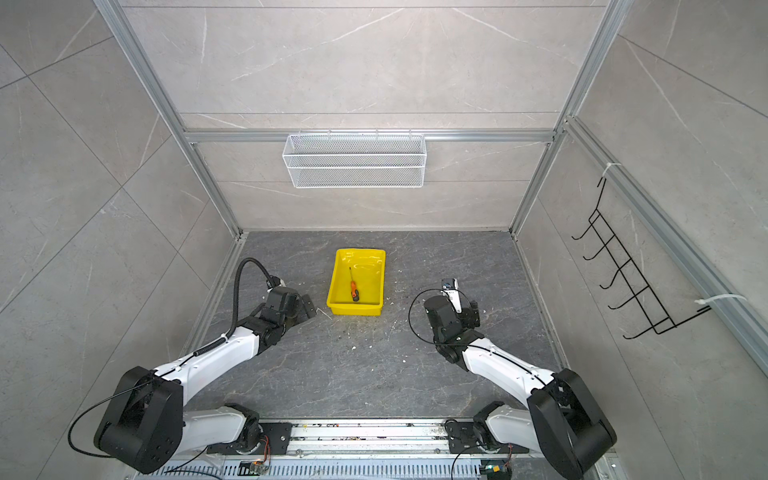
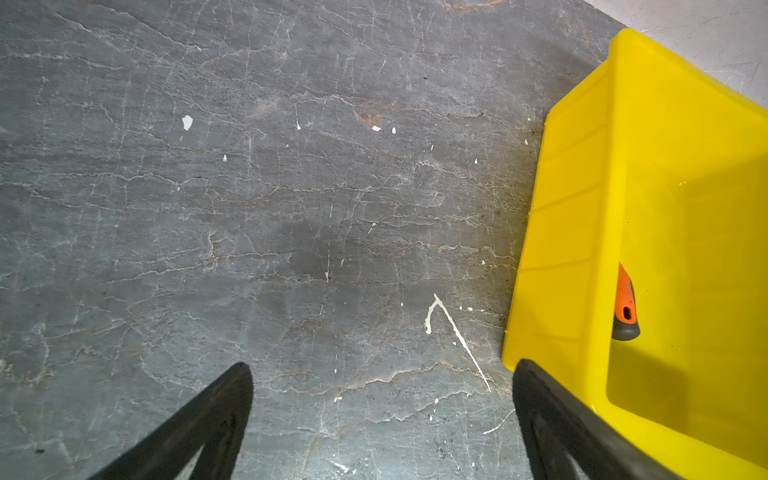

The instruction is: Put the screwdriver in the bin

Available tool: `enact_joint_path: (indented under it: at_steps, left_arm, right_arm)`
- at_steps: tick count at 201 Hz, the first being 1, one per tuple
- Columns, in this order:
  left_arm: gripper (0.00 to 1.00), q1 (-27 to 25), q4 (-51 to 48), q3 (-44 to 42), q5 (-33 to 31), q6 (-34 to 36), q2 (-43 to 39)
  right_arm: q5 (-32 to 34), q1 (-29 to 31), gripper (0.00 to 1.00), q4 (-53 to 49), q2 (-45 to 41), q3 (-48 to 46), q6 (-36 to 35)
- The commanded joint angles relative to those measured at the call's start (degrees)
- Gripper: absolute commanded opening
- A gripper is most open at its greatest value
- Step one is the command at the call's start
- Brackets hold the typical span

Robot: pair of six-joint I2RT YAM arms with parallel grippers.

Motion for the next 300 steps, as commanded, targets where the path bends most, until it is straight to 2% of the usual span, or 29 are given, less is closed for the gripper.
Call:
enact_joint_path:
  at_steps: [1, 41, 82, 126, 160, 177, 184, 192, 208, 212, 222, 236, 248, 261, 278, 300]
  left_arm:
    - [1.00, 0.3, 0.1, 1.5, -0.4, 1.1, -0.1]
    - [1.00, 0.2, 0.3, 1.7, -0.7, 1.3, 0.3]
    - [1.00, 0.3, 0.1, 2.4, -0.5, 1.5, 1.4]
    - [1.00, 0.2, 0.1, 2.7, -0.5, 1.5, 2.0]
    - [1.00, 0.2, 0.0, 2.7, -0.3, 1.4, 1.7]
    - [1.00, 0.3, 0.3, 2.5, -0.4, 1.5, 1.3]
    - [1.00, 0.3, 0.6, 2.3, -0.6, 1.8, 1.1]
    - [1.00, 0.2, 1.1, 1.9, -0.9, 2.0, 0.7]
    - [1.00, 0.3, 1.7, 1.2, -2.0, 2.1, -0.4]
    - [1.00, 0.2, 1.9, 1.0, -2.2, 2.2, -0.6]
    - [1.00, 0.3, 2.6, 0.5, -2.6, 3.3, -1.1]
    - [1.00, 0.3, 5.7, -0.8, -2.5, 5.7, -0.8]
    - [1.00, 0.2, 7.4, -0.3, -1.8, 9.8, -0.1]
    - [1.00, 0.2, 4.2, 3.0, -2.0, 15.2, 0.6]
    - [1.00, 0.2, -2.8, 8.7, -7.3, 18.4, 2.2]
    - [1.00, 0.3, -1.6, 9.8, -25.4, 20.7, 3.7]
  right_arm:
    - [-5.3, -2.3, 0.85, 8.6, 3.2, -1.7, -2.7]
    - [-10.3, -4.3, 0.92, 19.5, 8.4, -2.7, -4.3]
    - [-15.6, -6.0, 0.93, 20.0, 13.0, 0.9, -5.4]
    - [-25.4, -11.3, 0.93, 20.9, 9.6, -1.6, -4.1]
    - [-26.8, -13.6, 0.93, 27.4, 10.2, -3.5, -7.7]
    - [-25.8, -14.8, 0.94, 41.2, 13.7, -7.8, -8.1]
    - [-26.9, -16.2, 0.93, 39.3, 12.5, -8.0, -6.3]
    - [-30.1, -17.9, 0.97, 39.2, 11.5, -9.4, -4.8]
    - [-31.6, -20.2, 0.99, 58.0, 17.3, -15.0, -4.2]
    - [-31.6, -20.2, 0.99, 56.7, 16.9, -14.8, -4.2]
    - [-31.8, -20.6, 0.99, 45.9, 13.0, -13.0, -1.8]
    - [-31.7, -20.9, 0.99, 54.8, 16.0, -14.4, -3.3]
    - [-32.0, -20.9, 0.99, 49.2, 14.0, -13.7, -2.9]
    - [-32.7, -20.9, 0.99, 48.1, 15.2, -11.7, -3.7]
    - [-34.5, -20.8, 0.99, 44.9, 14.4, -11.0, -4.1]
    - [-35.1, -20.9, 0.99, 45.4, 15.0, -10.7, -4.1]
